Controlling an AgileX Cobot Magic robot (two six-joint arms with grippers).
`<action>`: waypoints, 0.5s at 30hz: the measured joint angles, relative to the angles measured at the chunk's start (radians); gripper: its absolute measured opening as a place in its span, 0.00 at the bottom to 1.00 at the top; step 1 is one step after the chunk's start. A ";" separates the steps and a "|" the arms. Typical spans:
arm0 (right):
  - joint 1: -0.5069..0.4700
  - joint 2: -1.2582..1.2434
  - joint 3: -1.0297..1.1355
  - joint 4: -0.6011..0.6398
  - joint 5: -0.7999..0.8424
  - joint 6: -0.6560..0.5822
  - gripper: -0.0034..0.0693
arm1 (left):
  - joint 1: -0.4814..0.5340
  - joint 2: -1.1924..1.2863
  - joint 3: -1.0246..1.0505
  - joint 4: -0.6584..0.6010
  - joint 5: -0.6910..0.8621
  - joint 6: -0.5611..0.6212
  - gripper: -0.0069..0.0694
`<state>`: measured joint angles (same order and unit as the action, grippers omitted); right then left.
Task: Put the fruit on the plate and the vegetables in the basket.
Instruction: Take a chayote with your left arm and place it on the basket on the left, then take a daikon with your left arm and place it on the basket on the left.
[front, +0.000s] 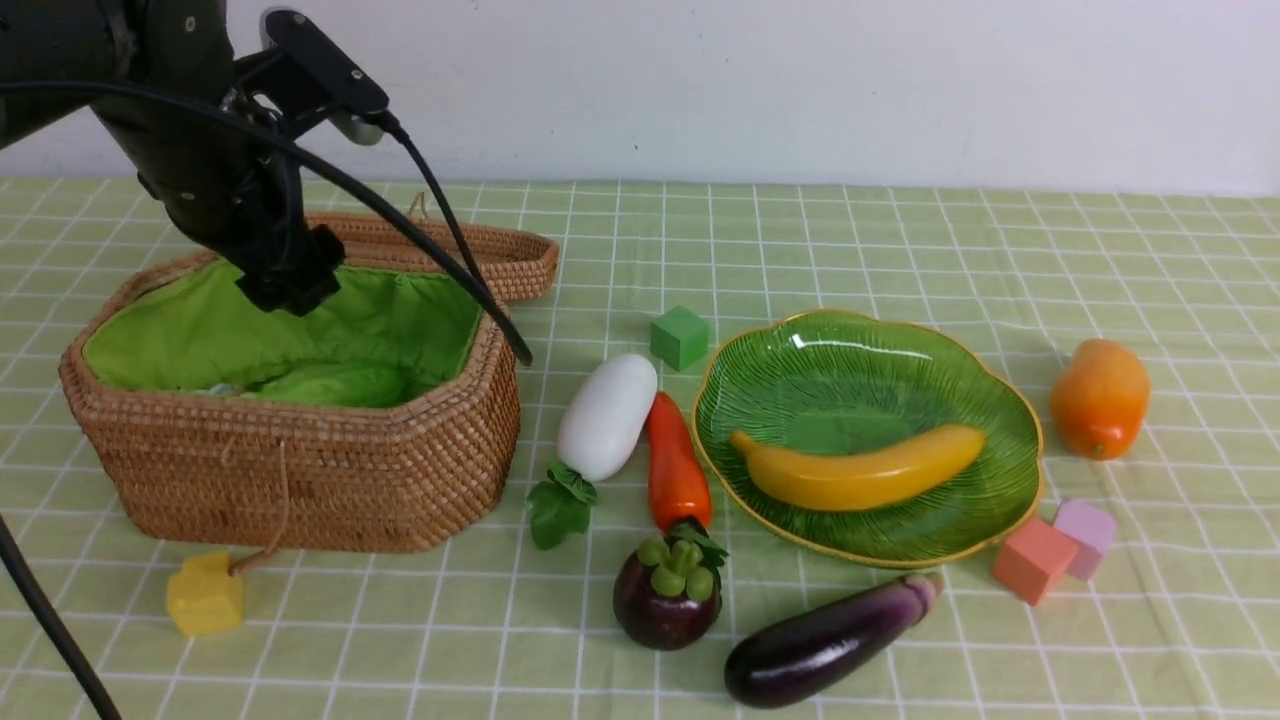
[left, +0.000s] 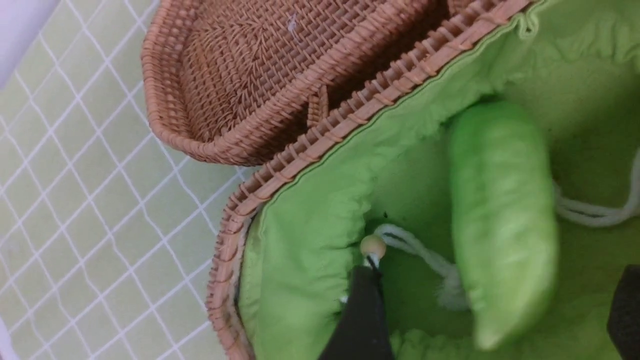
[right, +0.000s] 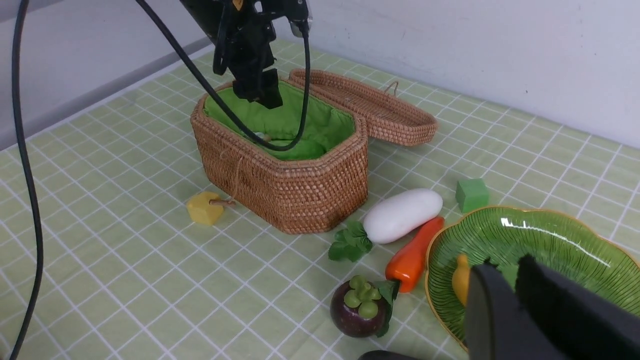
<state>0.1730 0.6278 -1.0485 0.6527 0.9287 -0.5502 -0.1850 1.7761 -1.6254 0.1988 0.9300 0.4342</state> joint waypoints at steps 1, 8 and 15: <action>0.000 0.000 0.000 0.000 0.000 0.000 0.17 | 0.000 -0.008 0.000 -0.025 0.008 -0.017 0.85; 0.000 0.000 0.000 0.001 0.033 0.000 0.17 | -0.102 -0.072 0.000 -0.240 0.068 -0.171 0.40; 0.000 0.000 0.000 0.003 0.083 0.021 0.17 | -0.411 -0.016 0.000 -0.289 0.160 -0.313 0.07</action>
<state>0.1730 0.6278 -1.0485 0.6555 1.0118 -0.5296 -0.5959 1.7597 -1.6254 -0.0904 1.0895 0.1214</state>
